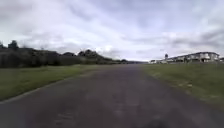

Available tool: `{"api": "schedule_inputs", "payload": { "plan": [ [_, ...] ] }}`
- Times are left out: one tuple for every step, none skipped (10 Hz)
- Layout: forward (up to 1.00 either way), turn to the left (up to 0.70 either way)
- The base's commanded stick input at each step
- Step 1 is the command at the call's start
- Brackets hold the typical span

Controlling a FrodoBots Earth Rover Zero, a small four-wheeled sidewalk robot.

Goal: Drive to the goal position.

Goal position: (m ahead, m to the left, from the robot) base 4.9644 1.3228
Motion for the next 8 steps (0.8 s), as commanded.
{"api": "schedule_inputs", "payload": {
  "plan": [
    [0.7,0.0],
    [0.7,0.0],
    [0.7,0.0],
    [0.7,0.0],
    [0.7,0.0],
    [0.7,0.0],
    [0.7,0.0],
    [0.7,0.0]
  ]
}}
